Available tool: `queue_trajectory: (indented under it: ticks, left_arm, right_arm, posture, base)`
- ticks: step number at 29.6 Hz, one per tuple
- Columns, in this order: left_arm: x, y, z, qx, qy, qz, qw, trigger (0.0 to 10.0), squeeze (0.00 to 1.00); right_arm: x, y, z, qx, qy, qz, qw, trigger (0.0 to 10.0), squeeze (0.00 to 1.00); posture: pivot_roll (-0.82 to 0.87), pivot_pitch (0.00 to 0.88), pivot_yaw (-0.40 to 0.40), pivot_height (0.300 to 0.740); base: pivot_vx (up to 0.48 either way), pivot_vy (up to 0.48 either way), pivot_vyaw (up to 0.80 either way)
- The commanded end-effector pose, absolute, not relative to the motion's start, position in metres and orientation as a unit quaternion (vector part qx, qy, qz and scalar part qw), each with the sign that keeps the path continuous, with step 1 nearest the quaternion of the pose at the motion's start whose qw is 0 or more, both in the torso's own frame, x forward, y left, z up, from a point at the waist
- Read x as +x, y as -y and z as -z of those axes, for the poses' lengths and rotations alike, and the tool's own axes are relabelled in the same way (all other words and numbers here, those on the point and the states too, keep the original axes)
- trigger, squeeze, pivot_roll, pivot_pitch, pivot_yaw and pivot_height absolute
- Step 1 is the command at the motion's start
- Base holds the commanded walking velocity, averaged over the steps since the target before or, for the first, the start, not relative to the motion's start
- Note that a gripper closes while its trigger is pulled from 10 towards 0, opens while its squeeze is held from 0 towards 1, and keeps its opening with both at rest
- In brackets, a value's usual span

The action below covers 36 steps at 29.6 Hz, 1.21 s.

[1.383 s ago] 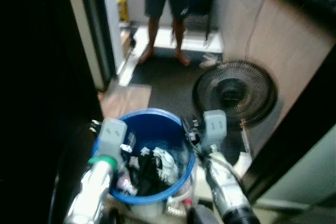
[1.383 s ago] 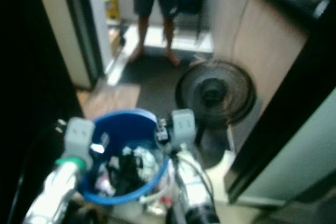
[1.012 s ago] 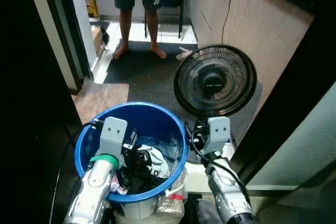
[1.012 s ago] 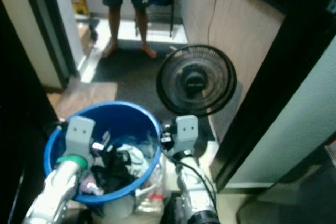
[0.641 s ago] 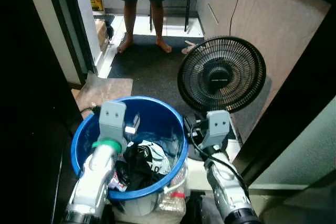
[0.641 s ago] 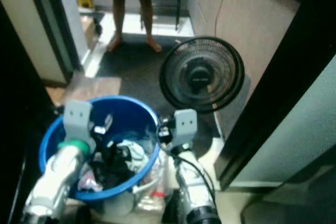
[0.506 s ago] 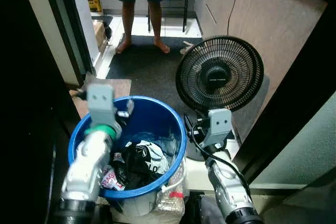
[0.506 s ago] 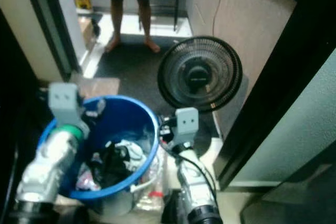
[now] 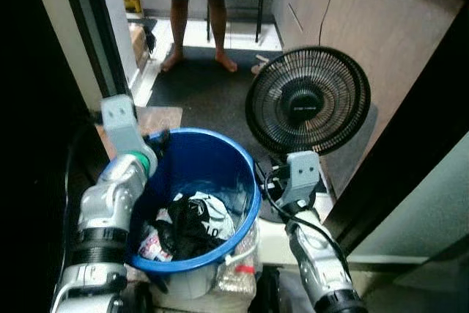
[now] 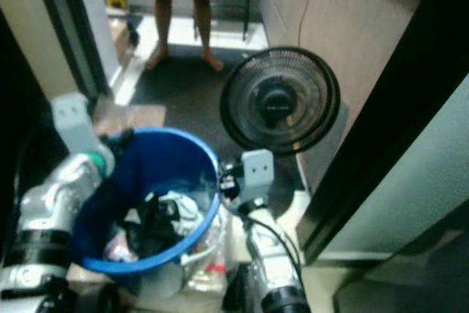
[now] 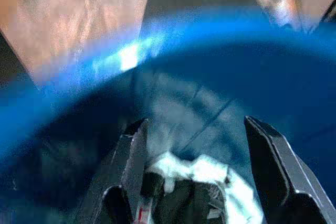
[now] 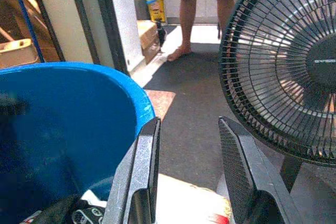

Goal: Clothes washing

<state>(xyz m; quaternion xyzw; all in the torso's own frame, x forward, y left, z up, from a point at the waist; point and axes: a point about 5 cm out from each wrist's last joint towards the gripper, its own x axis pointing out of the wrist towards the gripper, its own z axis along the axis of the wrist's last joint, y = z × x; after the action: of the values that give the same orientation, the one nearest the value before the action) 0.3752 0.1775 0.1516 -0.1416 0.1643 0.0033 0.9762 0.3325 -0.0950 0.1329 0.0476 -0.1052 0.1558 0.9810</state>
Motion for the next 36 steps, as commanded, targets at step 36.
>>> queue_trajectory:
  ticks: [36]
  left_arm:
    - [0.338, -0.14, -0.072, 0.012, -0.288, 0.287, 0.913, 10.0, 0.0]
  right_arm:
    - [0.326, 0.094, -0.117, 0.048, 0.066, -0.156, 0.984, 10.0, 0.0]
  posture:
    - [0.05, 0.099, -0.035, 0.507]
  base:
    - [0.0, 0.0, 0.0]
